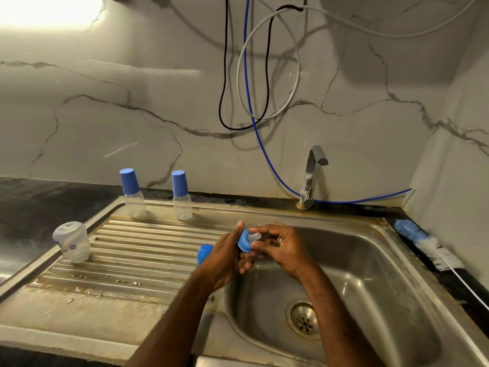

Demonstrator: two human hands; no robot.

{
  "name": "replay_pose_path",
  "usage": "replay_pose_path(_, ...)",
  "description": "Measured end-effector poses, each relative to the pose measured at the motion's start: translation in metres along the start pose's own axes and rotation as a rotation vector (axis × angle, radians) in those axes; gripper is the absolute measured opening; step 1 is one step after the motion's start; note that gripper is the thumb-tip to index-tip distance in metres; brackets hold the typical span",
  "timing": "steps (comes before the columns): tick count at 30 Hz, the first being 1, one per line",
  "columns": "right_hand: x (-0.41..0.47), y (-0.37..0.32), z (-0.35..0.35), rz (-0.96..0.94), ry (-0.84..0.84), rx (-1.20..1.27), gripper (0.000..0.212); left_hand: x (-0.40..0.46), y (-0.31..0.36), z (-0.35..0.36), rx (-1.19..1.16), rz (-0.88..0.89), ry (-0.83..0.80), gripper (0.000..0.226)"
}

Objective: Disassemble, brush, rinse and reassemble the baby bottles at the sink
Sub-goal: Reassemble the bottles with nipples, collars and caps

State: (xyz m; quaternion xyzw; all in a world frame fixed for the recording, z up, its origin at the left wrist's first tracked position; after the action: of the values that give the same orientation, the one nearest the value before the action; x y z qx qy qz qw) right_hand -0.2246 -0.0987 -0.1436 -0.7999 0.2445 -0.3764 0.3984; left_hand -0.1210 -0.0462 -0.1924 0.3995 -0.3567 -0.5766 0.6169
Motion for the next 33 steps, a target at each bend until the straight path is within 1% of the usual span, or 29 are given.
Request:
replay_pose_path(3,0.001,0.002,0.0,0.017,0.053,0.067,0.017,0.0,0.001,-0.002,0.029,0.006,0.05,0.056)
replay_pose_path(5,0.001,0.003,0.002,0.048,0.084,0.156,0.008,-0.002,0.005,0.004,0.026,0.023,0.04,0.053)
replay_pose_path(7,0.001,0.003,0.005,0.063,0.114,0.188,0.006,-0.005,0.011,0.008,0.014,0.063,0.027,0.051)
replay_pose_path(10,0.0,-0.007,0.007,0.036,0.144,0.239,0.016,-0.012,0.026,0.006,-0.065,0.188,0.024,0.048)
replay_pose_path(12,-0.003,-0.016,0.009,0.028,0.148,0.299,0.034,-0.021,0.037,-0.002,-0.165,0.27,0.046,0.035)
replay_pose_path(13,-0.004,-0.018,0.01,0.036,0.146,0.318,0.042,-0.026,0.041,-0.007,-0.189,0.304,0.061,0.031)
replay_pose_path(14,-0.006,-0.022,0.012,0.033,0.142,0.314,0.045,-0.033,0.047,-0.011,-0.181,0.337,0.069,0.032)
replay_pose_path(15,-0.006,-0.023,0.013,0.029,0.142,0.289,0.044,-0.037,0.05,-0.012,-0.155,0.366,0.055,0.033)
replay_pose_path(17,-0.007,-0.03,0.019,0.008,0.145,0.202,0.033,-0.051,0.055,-0.012,-0.065,0.411,0.001,0.038)
replay_pose_path(19,-0.006,-0.041,0.027,-0.031,0.144,0.125,0.022,-0.065,0.059,-0.014,0.016,0.409,0.007,0.038)
replay_pose_path(21,-0.006,-0.053,0.033,-0.068,0.16,0.081,0.022,-0.079,0.066,-0.021,0.083,0.378,0.072,0.043)
replay_pose_path(23,-0.005,-0.063,0.041,-0.092,0.145,0.091,0.021,-0.089,0.078,-0.028,0.151,0.37,0.114,0.045)
replay_pose_path(24,-0.005,-0.068,0.05,-0.089,0.115,0.111,0.023,-0.096,0.085,-0.034,0.169,0.371,0.125,0.044)
replay_pose_path(26,-0.003,-0.075,0.071,-0.075,0.031,0.13,0.038,-0.108,0.096,-0.046,0.179,0.359,0.148,0.044)
replay_pose_path(27,-0.001,-0.079,0.081,-0.076,0.002,0.116,0.041,-0.113,0.101,-0.054,0.183,0.346,0.154,0.044)
replay_pose_path(30,0.008,-0.101,0.115,-0.134,-0.047,0.052,0.036,-0.133,0.109,-0.078,0.174,0.294,0.158,0.046)
replay_pose_path(32,0.017,-0.118,0.14,-0.149,-0.068,0.009,0.032,-0.154,0.127,-0.1,0.246,0.338,0.243,0.043)
replay_pose_path(33,0.021,-0.125,0.152,-0.152,-0.075,-0.013,0.032,-0.165,0.139,-0.114,0.306,0.395,0.334,0.04)
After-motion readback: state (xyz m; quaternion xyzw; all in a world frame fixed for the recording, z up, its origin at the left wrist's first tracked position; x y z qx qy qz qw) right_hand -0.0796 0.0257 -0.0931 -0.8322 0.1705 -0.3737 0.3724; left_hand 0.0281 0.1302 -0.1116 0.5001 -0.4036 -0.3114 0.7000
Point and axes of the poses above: each hand's wrist, its own x-axis towards the middle knuckle, its own z-axis out of the palm, y = z × x, the point moved 10 cm from there along x, towards the middle knuckle, and after that the axes turned 8 degrees about -x, right-handed, at the moved point
